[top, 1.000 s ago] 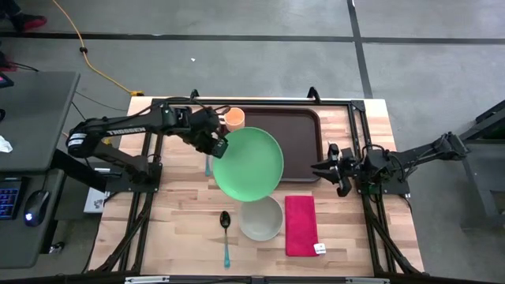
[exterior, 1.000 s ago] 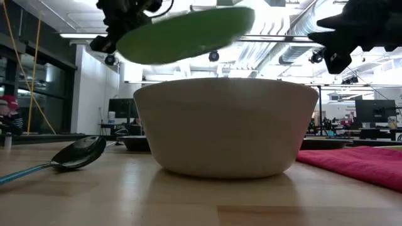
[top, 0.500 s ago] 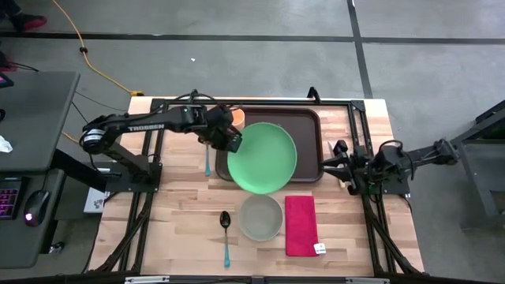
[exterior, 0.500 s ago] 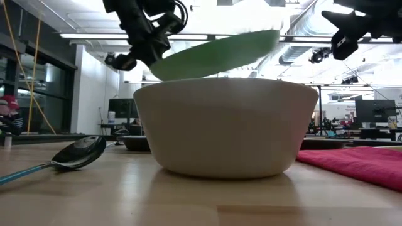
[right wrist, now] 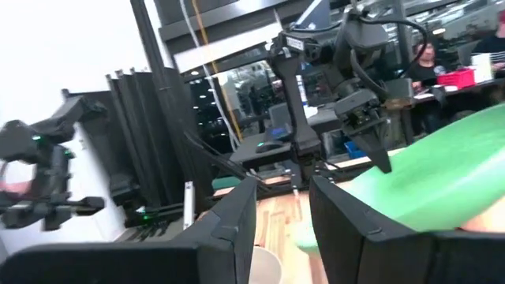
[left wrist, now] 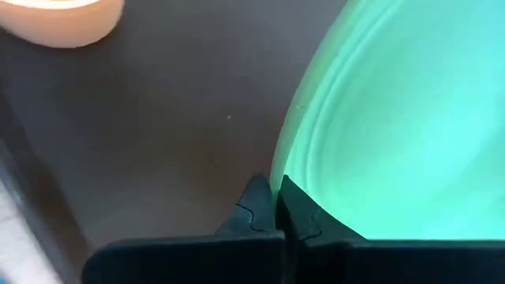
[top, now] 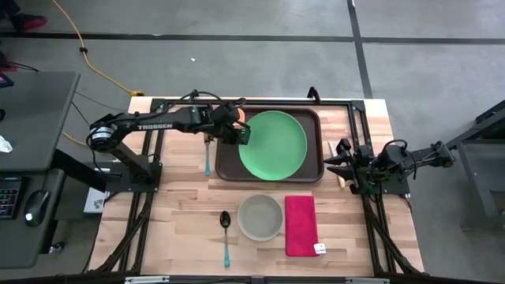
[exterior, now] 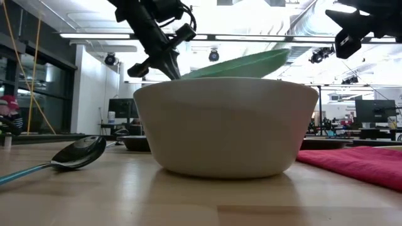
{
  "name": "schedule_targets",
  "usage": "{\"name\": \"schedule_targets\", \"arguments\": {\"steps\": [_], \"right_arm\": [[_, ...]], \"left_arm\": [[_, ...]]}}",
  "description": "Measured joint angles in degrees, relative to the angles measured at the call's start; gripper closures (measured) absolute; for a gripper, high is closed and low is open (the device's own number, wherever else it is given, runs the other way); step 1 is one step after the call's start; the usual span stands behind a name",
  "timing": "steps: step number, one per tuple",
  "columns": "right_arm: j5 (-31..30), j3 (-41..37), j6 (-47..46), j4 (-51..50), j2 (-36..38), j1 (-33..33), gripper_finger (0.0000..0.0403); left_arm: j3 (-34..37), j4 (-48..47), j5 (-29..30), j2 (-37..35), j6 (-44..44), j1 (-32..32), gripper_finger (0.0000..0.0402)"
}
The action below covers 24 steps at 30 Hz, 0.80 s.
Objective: Set up tray
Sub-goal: Put the green plate to the right of the orange mug on the brown tray
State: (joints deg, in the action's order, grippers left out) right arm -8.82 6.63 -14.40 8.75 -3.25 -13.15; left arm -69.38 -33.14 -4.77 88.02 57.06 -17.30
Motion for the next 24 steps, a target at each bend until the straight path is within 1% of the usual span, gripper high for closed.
{"name": "schedule_targets", "arguments": {"steps": [6, 10, 17, 24], "right_arm": [[-4.2, 0.0, 1.0, -0.4, -0.1, 0.0, 0.0304], [-5.9, 0.0, 1.0, -0.1, 0.0, 0.0, 0.0304], [-5.8, 0.0, 0.9, 0.1, 0.0, 0.0, 0.0304], [-5.8, 0.0, -2.0, 1.2, -0.1, 0.0, 0.0304]], "left_arm": [[0.0, 2.0, 0.7, 2.0, 1.8, 0.0, 0.0389], [0.0, 3.1, 0.8, 2.7, 2.2, 0.0, 0.0389], [0.0, 2.6, 3.2, 3.3, 3.7, 0.0, 0.0389], [0.0, 1.9, 6.1, 3.3, 6.2, 0.0, 0.0389]]}}
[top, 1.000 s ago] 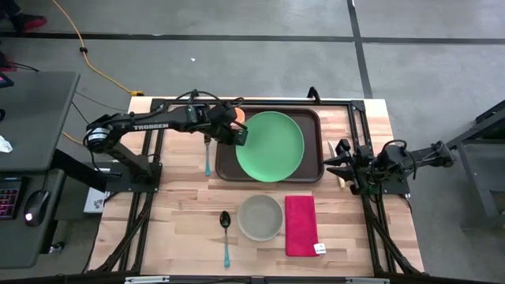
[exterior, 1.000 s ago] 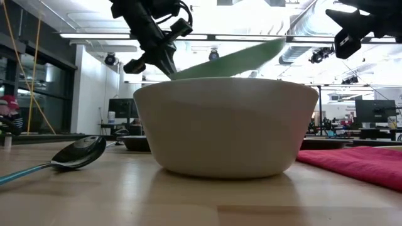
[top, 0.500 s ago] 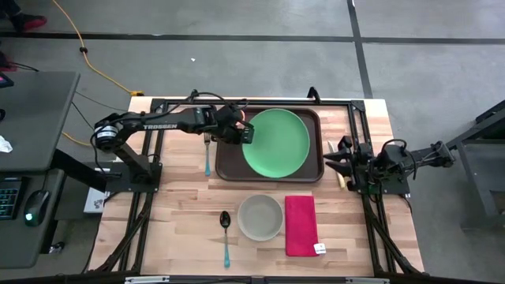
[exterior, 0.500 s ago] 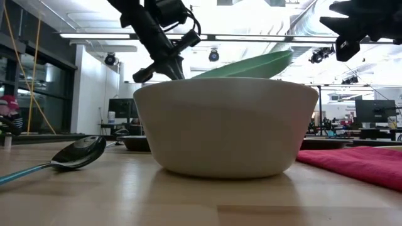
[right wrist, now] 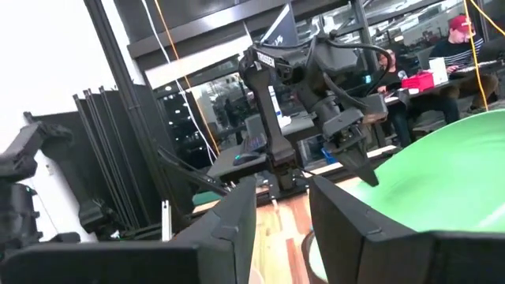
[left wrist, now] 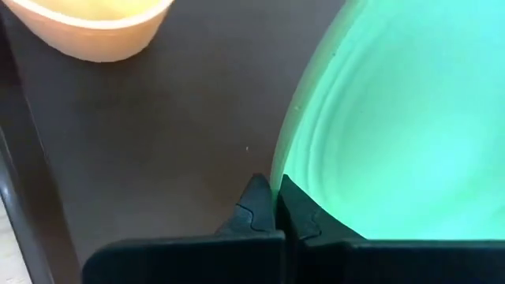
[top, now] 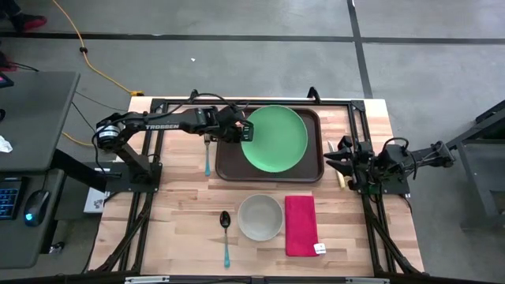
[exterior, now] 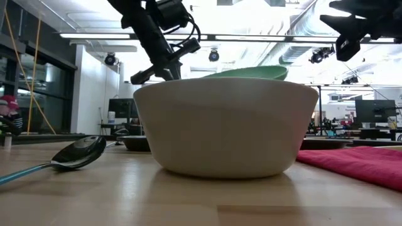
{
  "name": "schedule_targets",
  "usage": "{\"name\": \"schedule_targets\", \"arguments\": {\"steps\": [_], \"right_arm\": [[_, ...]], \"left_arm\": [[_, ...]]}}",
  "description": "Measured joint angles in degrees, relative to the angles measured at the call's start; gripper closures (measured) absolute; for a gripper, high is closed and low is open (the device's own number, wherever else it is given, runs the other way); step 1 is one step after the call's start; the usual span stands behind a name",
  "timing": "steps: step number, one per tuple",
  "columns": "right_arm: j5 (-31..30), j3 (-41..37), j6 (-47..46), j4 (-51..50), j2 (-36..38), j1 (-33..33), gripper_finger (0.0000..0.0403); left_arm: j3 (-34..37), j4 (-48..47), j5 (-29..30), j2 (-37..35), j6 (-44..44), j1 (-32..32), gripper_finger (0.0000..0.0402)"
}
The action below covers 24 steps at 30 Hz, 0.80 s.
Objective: Set up tray
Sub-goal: Put the green plate to the right of the orange mug on the brown tray
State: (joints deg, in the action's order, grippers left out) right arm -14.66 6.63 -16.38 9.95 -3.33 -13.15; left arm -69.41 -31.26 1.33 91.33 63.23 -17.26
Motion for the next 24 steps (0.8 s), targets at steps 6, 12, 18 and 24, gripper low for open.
{"name": "schedule_targets", "arguments": {"steps": [6, 12, 18, 24], "right_arm": [[0.0, 0.0, -0.1, 1.1, 0.0, 0.0, 0.0304], [0.2, 0.0, -0.1, 1.2, 0.0, 0.0, 0.0304], [-0.2, 0.0, -0.1, 1.5, -0.4, 0.0, 0.0304], [-1.5, 0.0, -0.1, 1.5, -0.4, 0.0, 0.0304]], "left_arm": [[0.0, 1.0, 0.5, 1.4, 1.6, 0.0, 0.0389], [0.0, 4.5, -1.7, 4.9, 3.1, 0.0, 0.0389], [0.0, 4.4, -2.5, 6.5, 3.8, 0.0, 0.0389], [0.1, 2.7, -2.2, 7.1, 4.6, 0.0, 0.0389]]}}
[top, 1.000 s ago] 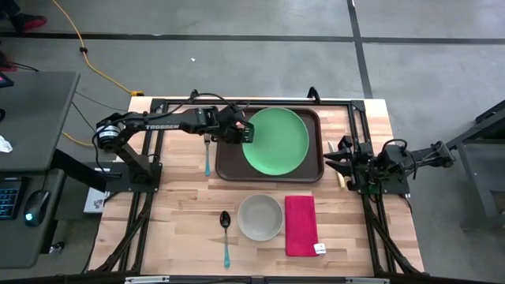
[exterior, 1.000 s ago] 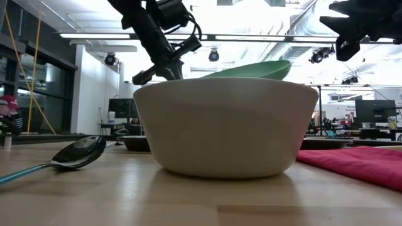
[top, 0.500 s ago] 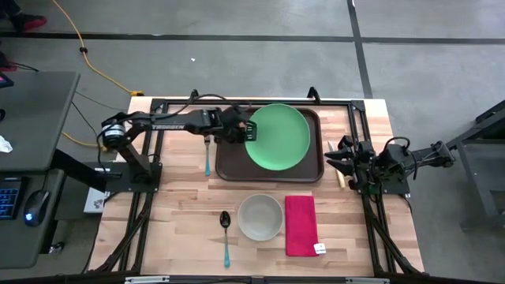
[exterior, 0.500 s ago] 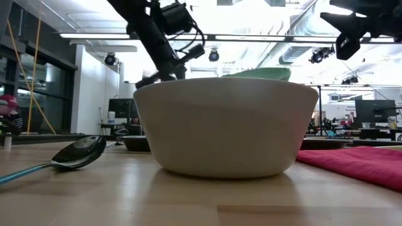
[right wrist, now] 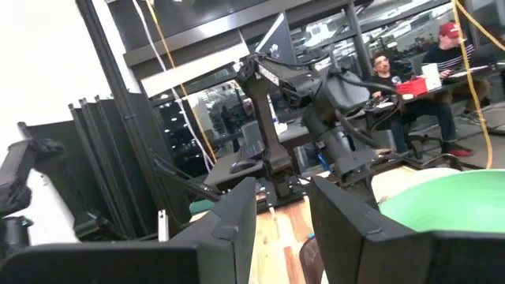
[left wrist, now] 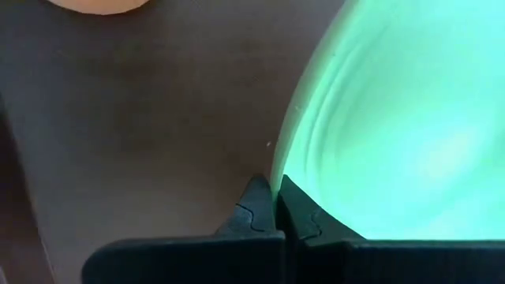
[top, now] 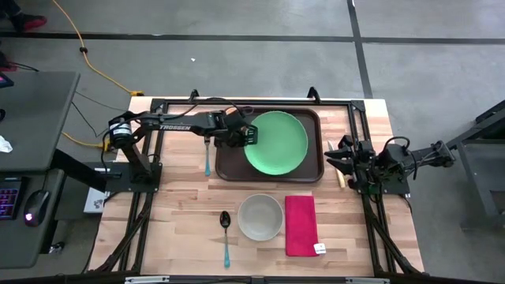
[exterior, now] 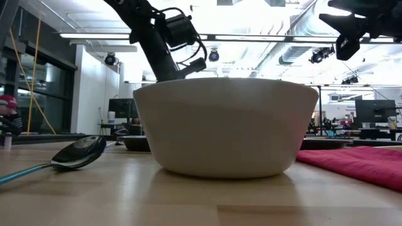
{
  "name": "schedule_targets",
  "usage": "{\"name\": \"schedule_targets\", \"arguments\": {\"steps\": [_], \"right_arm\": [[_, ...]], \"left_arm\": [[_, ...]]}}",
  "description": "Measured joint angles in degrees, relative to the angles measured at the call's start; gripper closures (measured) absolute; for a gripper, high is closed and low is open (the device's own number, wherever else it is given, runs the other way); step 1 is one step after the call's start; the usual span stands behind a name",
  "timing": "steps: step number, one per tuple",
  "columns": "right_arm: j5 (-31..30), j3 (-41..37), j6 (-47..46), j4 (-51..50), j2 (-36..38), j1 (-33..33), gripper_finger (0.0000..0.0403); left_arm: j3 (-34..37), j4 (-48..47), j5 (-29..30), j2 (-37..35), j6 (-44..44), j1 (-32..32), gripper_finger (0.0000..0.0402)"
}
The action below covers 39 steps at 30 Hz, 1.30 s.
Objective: Set up tray
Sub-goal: Put the green plate to the right of the orange mug on the brown tray
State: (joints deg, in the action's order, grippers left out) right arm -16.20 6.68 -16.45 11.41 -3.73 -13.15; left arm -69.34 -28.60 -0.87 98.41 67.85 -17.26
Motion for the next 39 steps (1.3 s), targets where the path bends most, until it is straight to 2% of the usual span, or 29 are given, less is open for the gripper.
{"name": "schedule_targets", "arguments": {"steps": [25, 39], "right_arm": [[0.0, 0.0, 0.4, -0.2, 0.0, 0.0, 0.0304], [0.0, 0.0, 0.4, -1.3, 0.0, 0.0, 0.0304]], "left_arm": [[-0.1, -1.4, 1.2, 1.9, 3.1, -0.9, 0.0389], [0.0, -1.8, -1.3, 4.0, 3.0, -2.7, 0.0389]]}}
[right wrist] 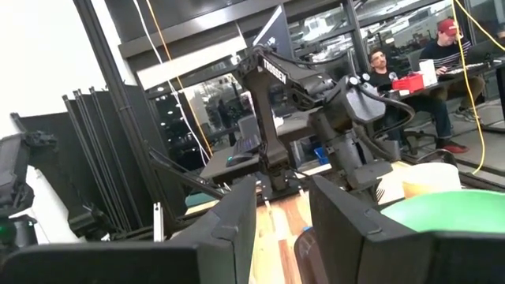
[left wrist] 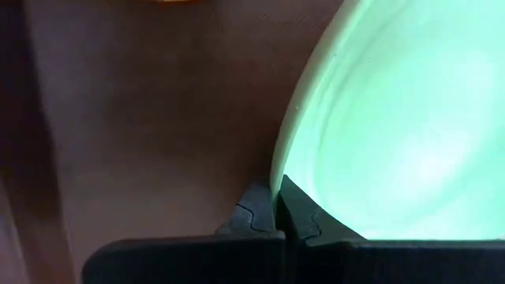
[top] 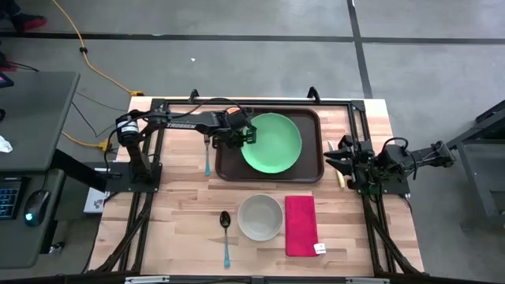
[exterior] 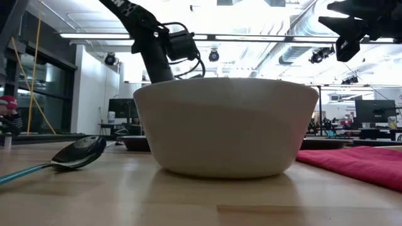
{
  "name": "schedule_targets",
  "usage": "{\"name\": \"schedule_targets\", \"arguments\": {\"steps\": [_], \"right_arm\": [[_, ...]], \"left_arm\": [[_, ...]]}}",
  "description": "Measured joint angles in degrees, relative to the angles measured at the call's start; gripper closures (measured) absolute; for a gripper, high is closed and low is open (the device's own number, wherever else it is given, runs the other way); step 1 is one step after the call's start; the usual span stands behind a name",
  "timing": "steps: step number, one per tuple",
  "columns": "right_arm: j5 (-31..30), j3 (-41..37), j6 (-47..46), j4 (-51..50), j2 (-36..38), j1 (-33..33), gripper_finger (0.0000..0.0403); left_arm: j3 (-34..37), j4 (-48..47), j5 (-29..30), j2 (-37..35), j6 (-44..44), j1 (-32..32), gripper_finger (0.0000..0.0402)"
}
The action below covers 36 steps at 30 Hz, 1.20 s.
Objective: Set up tray
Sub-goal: Put the green plate to the right of the orange mug on the brown tray
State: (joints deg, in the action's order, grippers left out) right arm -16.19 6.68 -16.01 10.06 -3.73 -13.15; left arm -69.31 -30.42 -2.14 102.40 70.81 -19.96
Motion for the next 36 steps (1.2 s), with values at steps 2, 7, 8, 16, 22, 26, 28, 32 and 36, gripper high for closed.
{"name": "schedule_targets", "arguments": {"steps": [2, 7, 8, 16, 22, 26, 28, 32, 36], "right_arm": [[-0.1, 0.0, 0.0, 0.0, 0.0, 0.0, 0.0304], [0.0, 0.0, 0.0, -0.2, 0.0, 0.0, 0.0304], [0.0, 0.0, 0.0, -0.2, 0.0, 0.0, 0.0304], [-0.2, 0.0, 0.0, -0.9, 0.0, 0.0, 0.0304], [-0.2, 0.0, 0.9, -0.9, 0.0, 0.0, 0.0304], [-0.2, 0.0, 1.0, -0.9, 0.0, 0.0, 0.0304], [-0.2, 0.0, 1.0, -0.9, 0.0, 0.0, 0.0304], [-0.2, 0.0, 1.0, -0.9, 0.0, 0.0, 0.0304], [-0.2, 0.0, 0.9, -0.8, 0.0, 0.0, 0.0304]], "left_arm": [[-0.2, 1.4, -0.1, 1.0, 0.0, 0.0, 0.0389], [-0.1, 1.1, -0.8, 1.5, -0.1, -0.7, 0.0389], [-0.2, 1.0, -0.8, 1.6, -0.1, -0.7, 0.0389], [-0.1, -1.3, -1.5, 1.8, -0.4, -0.7, 0.0389], [-0.1, -1.5, -1.8, 1.8, -0.4, -0.7, 0.0389], [-0.1, -1.6, -1.8, 1.8, -0.4, -0.7, 0.0389], [-0.1, -1.6, -1.9, 1.8, -0.4, -0.7, 0.0389], [-0.1, -1.6, -1.9, 1.8, -0.4, -0.7, 0.0389], [-0.1, -1.3, -1.9, 1.8, -0.5, -0.7, 0.0389]]}}
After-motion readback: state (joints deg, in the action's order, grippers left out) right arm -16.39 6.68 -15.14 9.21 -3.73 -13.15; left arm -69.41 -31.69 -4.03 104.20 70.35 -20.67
